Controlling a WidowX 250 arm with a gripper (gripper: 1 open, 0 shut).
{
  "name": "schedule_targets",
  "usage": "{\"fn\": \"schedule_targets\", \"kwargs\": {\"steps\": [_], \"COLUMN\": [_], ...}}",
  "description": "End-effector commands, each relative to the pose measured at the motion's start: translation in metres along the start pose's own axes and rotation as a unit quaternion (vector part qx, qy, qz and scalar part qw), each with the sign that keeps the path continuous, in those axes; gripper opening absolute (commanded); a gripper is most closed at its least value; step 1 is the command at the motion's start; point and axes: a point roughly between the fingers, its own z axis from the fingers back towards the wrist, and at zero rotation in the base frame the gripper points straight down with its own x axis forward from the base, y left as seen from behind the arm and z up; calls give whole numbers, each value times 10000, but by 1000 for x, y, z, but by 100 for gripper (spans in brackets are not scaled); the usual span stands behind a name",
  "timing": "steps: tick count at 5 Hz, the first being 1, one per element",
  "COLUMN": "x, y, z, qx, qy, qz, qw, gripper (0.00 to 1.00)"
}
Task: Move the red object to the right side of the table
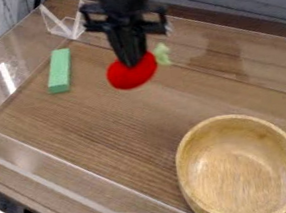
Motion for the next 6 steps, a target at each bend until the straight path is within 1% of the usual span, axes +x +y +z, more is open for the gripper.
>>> {"fn": "schedule_targets", "kwargs": {"steps": [1,2,3,4,5,6], "x": [9,15,29,38,47,53], "y": [17,12,8,4,-4,-2], "z": [15,1,-9,-15,-22,-21], "qx": [91,115,112,104,116,104], "qy": [-388,-377,-318,-277,-267,-288], "qz": [171,124,-248,-552,-605,-551], "qw": [9991,9991,9991,9980,9977,9980], "gripper": [0,0,0,0,0,0]}}
